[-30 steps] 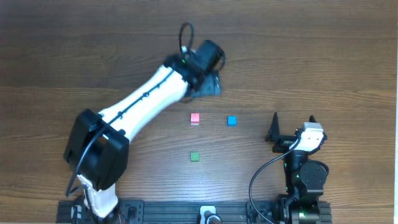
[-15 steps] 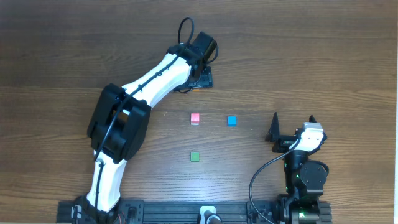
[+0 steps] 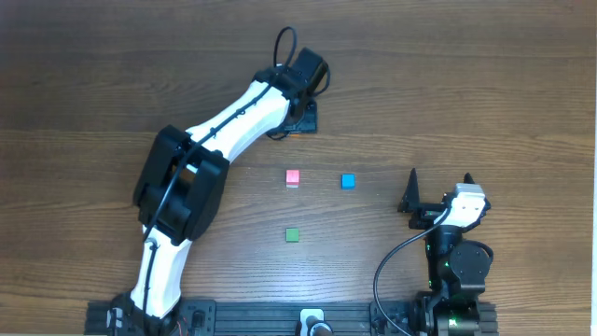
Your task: Stack Cubes
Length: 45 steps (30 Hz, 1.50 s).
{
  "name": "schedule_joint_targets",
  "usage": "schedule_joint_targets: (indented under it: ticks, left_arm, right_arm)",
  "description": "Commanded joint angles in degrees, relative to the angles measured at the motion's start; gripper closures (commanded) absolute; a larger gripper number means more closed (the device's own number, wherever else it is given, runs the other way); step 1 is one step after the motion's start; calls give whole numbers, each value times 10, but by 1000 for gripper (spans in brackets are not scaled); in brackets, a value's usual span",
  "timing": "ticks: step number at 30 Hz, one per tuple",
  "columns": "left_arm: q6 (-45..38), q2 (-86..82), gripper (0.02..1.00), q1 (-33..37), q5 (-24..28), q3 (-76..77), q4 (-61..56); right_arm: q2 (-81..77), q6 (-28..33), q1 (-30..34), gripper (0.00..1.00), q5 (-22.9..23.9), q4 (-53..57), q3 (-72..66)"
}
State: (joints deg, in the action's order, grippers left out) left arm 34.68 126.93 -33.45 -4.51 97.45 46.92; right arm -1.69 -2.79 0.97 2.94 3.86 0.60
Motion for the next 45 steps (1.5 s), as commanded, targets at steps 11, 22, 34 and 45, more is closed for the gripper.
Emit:
schedule_joint_targets:
  ticks: [11, 22, 34, 45]
  left_arm:
    - [-14, 22, 586, -5, 4, 15, 0]
    - [-13, 22, 757, -5, 4, 15, 1]
    - [-5, -33, 853, -7, 6, 15, 29]
    - [48, -158, 904, -61, -23, 14, 140]
  right_arm:
    - [4, 3, -3, 9, 5, 2, -3]
    - [4, 3, -3, 7, 5, 2, -3]
    - [4, 3, -3, 7, 5, 2, -3]
    - [4, 3, -3, 9, 5, 2, -3]
